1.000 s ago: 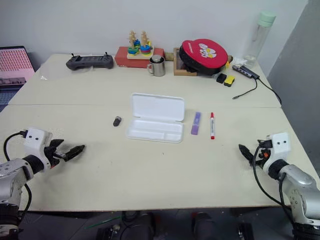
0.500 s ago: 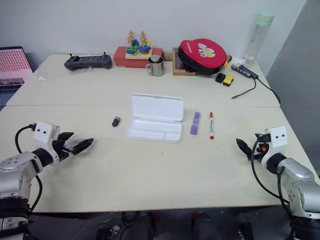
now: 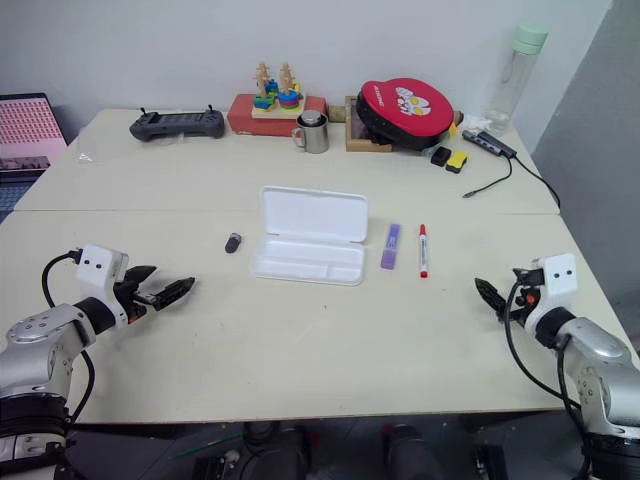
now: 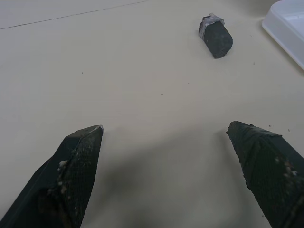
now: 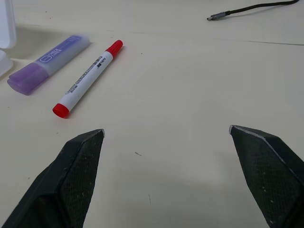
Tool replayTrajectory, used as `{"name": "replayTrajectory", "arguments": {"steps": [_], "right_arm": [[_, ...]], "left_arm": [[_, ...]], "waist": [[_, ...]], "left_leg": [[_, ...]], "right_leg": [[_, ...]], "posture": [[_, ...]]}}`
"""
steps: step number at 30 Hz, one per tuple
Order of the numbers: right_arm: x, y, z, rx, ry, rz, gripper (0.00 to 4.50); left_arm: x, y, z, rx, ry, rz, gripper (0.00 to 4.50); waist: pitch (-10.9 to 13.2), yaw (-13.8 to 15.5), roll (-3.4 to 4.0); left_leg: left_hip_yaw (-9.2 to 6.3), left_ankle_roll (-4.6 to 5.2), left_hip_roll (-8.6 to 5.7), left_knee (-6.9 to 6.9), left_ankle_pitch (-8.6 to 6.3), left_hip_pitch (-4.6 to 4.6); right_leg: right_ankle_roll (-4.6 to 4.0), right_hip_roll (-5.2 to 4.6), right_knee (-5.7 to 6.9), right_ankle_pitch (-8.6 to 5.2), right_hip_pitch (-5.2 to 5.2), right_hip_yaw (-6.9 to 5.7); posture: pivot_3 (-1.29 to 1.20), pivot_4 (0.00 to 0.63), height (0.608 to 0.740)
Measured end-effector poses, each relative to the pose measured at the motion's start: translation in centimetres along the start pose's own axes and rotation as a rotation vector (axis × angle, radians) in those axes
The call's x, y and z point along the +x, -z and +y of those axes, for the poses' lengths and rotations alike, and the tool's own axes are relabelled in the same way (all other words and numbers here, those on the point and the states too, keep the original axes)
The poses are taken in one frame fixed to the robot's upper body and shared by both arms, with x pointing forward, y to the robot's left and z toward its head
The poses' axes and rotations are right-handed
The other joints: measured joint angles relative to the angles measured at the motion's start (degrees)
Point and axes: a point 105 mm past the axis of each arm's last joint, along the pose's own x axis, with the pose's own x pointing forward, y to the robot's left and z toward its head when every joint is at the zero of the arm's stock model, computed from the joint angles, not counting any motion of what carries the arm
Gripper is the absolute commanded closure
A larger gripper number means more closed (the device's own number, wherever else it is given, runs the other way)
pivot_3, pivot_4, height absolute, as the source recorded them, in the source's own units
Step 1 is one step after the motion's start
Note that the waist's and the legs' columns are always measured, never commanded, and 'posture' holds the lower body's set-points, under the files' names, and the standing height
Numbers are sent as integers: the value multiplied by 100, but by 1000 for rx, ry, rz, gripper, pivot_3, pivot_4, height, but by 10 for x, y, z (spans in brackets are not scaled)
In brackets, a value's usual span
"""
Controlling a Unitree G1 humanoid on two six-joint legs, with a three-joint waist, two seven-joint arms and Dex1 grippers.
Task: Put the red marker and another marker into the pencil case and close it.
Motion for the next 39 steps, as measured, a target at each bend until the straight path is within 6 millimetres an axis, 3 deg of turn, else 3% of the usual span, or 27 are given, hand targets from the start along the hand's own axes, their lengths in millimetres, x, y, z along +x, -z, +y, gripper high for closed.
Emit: {"name": "replayTrajectory", "arguments": {"steps": [4,7,13,19,22,26,30,39], "right_arm": [[5,-4,7,-19,-44,-10,62],[15,-16,24,-46,-146,-31,62],[39,-44,107,-206,-559,40,62],[71,-39,173,-300,-787,148,62],[80,-30,195,-329,-852,192,62],[95,-19,203,-376,-855,227,62],[107,-22,210,-416,-868,231,62],[120,-15,213,-479,-889,261,2064]], "left_arm": [[-2,-2,-10,-14,52,-6,0],[-2,-8,-27,-49,138,-40,0],[-12,-57,-123,-79,590,-177,0],[-11,-88,-162,-40,718,-285,0],[-7,-91,-166,-33,708,-296,0],[-6,-90,-161,-43,674,-297,0],[-7,-89,-153,-50,636,-305,0],[-8,-92,-149,-57,610,-318,0]], "waist": [[0,-4,0],[1,-19,1],[2,-35,1],[2,-36,3],[3,-33,3],[3,-30,3],[3,-35,3],[3,-7,3]], "left_leg": [[0,0,0,0,0,0],[1,0,1,2,0,0],[-4,0,3,6,1,0],[-7,1,1,10,1,-2],[-8,1,1,8,1,-4],[-8,1,1,8,1,-5],[-9,1,2,8,1,-4],[-10,0,2,7,1,-5]], "right_leg": [[0,0,0,0,0,0],[1,0,3,1,0,1],[2,3,5,1,2,-1],[3,6,3,2,3,0],[-4,6,2,3,1,-2],[-22,6,3,13,-1,-5],[-21,8,5,14,-2,-6],[-22,8,4,14,-1,-7]], "posture": [[0,150,740],[0,150,740],[0,150,740],[0,150,740],[0,150,740],[0,150,740],[0,150,740],[0,150,740]]}}
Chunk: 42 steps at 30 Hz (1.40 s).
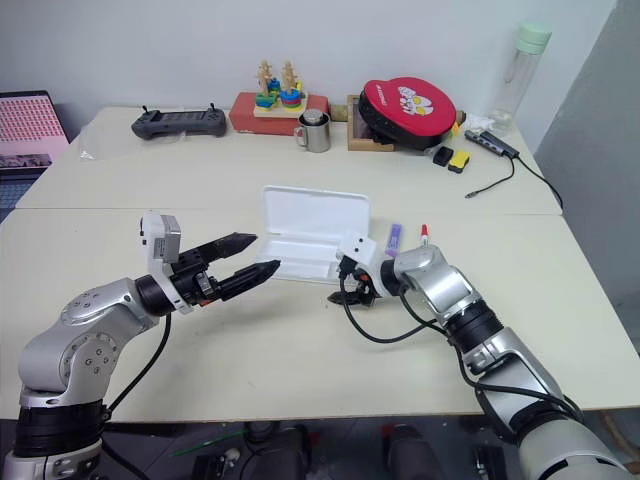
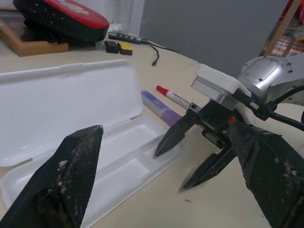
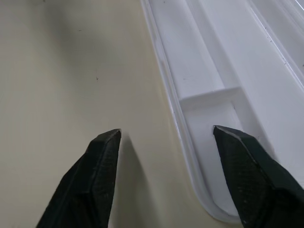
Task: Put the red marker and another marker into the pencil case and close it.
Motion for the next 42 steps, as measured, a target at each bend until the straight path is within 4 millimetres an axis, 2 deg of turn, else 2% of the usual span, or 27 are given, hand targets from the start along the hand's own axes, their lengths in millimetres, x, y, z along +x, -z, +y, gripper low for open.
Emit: {"name": "replayTrajectory", "arguments": {"steps": [10,15,23,29,31,32,34,37,39,40,42], "right_arm": [[4,0,2,-21,-20,3,4464],[1,-1,4,-53,-25,-23,4485],[-7,11,37,-140,-155,-32,4485],[-5,10,40,-136,-157,-38,4485],[-5,10,40,-138,-158,-39,4084],[-5,10,41,-138,-157,-41,4025],[-7,11,43,-140,-143,-63,3533],[-20,-1,41,-121,-92,-154,2821],[-33,-18,35,-140,-42,-228,2611],[-47,-22,31,-93,31,-299,2303],[-74,-15,18,1,210,-365,1800]], "left_arm": [[-1,-2,1,-14,-13,-17,0],[-1,-2,1,-15,-7,-18,0],[-2,1,0,-36,13,-5,0],[-1,0,0,-37,19,-4,0],[-1,0,-1,-35,21,-5,0],[0,-1,-1,-35,22,-5,0],[4,0,-5,-36,52,5,0],[8,3,-9,-47,83,24,0],[11,3,-11,-46,99,28,0],[15,2,-16,-42,133,30,0],[29,0,-26,-44,198,20,0]], "waist": [[0,-5,0],[0,0,0],[0,-5,0],[0,-26,0],[0,-28,0],[0,-28,0],[0,-23,0],[1,7,-1],[1,4,-1],[1,26,-1],[0,123,-3]], "left_leg": [[-1,0,0,0,0,0],[-1,0,0,0,0,0],[-2,-1,1,-1,0,2],[-2,-1,1,0,0,3],[-2,-1,1,0,0,3],[-2,-1,1,0,0,3],[-2,-1,0,-1,0,1],[-3,-1,-1,-1,0,-3],[-3,-1,1,0,0,1],[-7,-1,0,0,0,0],[-8,-1,-4,3,0,-5]], "right_leg": [[0,0,0,0,0,0],[0,0,0,0,0,-2],[1,1,0,-2,1,-2],[3,1,1,-2,2,-1],[2,1,1,-2,2,-1],[2,1,1,-2,2,-1],[1,1,0,-2,1,-2],[2,0,-2,-2,1,-2],[4,1,-1,-3,2,-2],[3,1,1,-4,3,-6],[2,-3,-4,-2,5,-6]], "posture": [[0,150,740],[0,150,740],[0,150,740],[0,150,740],[0,150,740],[0,150,740],[0,150,740],[0,150,740],[0,150,740],[0,150,740],[0,150,740]]}}
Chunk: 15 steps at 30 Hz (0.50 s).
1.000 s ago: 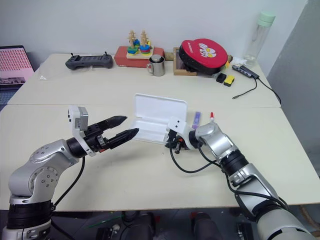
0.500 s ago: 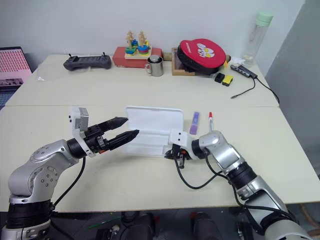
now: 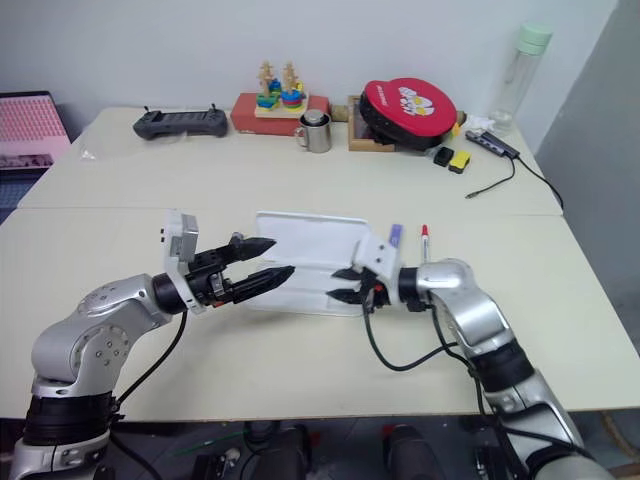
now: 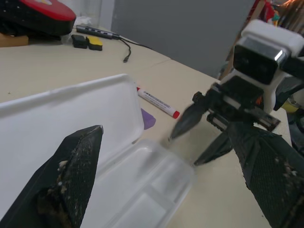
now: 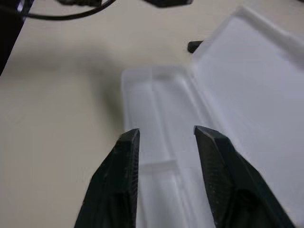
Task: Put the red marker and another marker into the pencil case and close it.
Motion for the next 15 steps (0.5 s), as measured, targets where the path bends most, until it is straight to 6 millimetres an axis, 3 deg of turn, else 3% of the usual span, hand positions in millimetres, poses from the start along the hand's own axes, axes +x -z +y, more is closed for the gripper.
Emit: {"name": "replayTrajectory", "arguments": {"steps": [4,7,12,15], "right_arm": [[-42,5,-47,110,398,-14,703],[-61,15,-65,140,581,26,18],[-67,29,-72,194,729,78,18],[-55,39,-67,274,753,80,18]], "left_arm": [[26,-3,-15,18,127,1,0],[37,-1,-18,18,171,15,0],[47,-3,-19,15,208,8,0],[55,-6,-21,35,244,7,0]], "waist": [[0,-1,0],[0,-78,2],[1,-146,3],[1,-150,3]], "left_leg": [[3,1,-2,3,0,2],[3,1,2,1,1,7],[3,2,1,-3,1,2],[3,2,1,-4,1,2]], "right_leg": [[5,-1,0,4,0,4],[7,6,5,4,-3,11],[-1,6,4,3,-5,12],[-1,6,4,2,-5,12]], "posture": [[0,150,740],[0,150,740],[0,150,740],[0,150,740]]}}
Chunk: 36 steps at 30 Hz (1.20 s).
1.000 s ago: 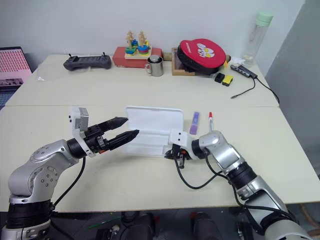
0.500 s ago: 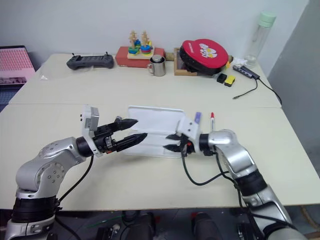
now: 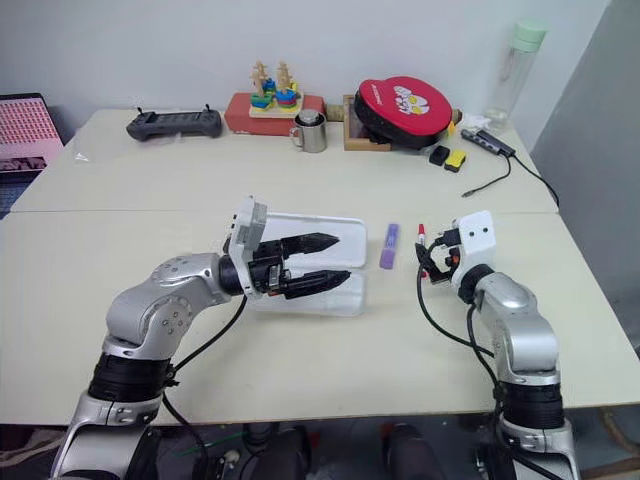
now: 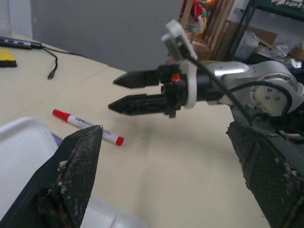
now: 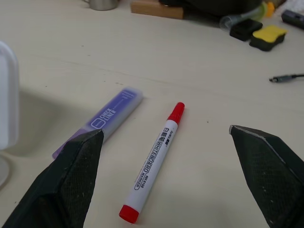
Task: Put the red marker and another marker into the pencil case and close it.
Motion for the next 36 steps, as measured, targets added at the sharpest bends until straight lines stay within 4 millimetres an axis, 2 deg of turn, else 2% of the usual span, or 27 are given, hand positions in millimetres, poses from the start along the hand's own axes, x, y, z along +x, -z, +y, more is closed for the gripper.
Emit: {"name": "replayTrajectory", "arguments": {"steps": [3,6,10,13,18,21,23,24,29,36], "right_arm": [[6,5,9,35,7,21,18],[12,15,7,52,50,71,18],[19,43,0,50,137,187,18],[21,45,-1,54,148,186,454],[21,43,-2,50,150,178,1554],[23,42,-5,41,154,180,2386],[22,41,-6,37,156,180,2633],[22,41,-7,36,158,180,2895],[22,41,-7,37,157,180,4070],[21,38,-7,43,148,164,4145]], "left_arm": [[3,1,0,3,12,-4,0],[3,3,3,0,7,-8,0],[7,3,1,-5,18,-22,0],[9,1,0,-3,26,-30,0],[9,1,0,-3,26,-29,0],[9,2,1,-1,22,-26,0],[9,2,1,0,21,-26,0],[9,1,1,5,19,-25,0],[13,-5,16,93,-64,-35,0],[14,-5,19,103,-85,-43,0]], "waist": [[0,-3,0],[0,0,0],[0,10,0],[-1,4,-2],[-1,9,-1],[-1,13,-1],[-1,13,-1],[-1,13,-1],[-1,19,-1],[0,11,1]], "left_leg": [[0,0,0,-1,0,0],[-1,0,0,0,0,0],[0,0,0,1,0,0],[-1,0,0,2,0,2],[-1,1,0,6,1,2],[-2,1,0,6,1,2],[-1,1,-1,5,1,2],[-1,1,0,4,1,1],[-1,1,-1,3,1,1],[0,1,-1,1,1,0]], "right_leg": [[0,0,0,0,0,-1],[1,-1,0,1,0,-1],[0,-1,0,1,1,-1],[3,-1,1,1,4,-2],[11,-1,0,2,6,-2],[9,-1,0,3,6,-2],[8,-1,-1,2,5,-2],[7,-1,-1,2,5,-1],[7,-1,-3,1,5,-2],[5,-1,-3,1,3,-1]], "posture": [[0,150,740],[0,150,740],[0,150,740],[0,150,740],[0,150,740],[0,150,740],[0,150,740],[0,150,740],[0,150,740],[0,150,740]]}}
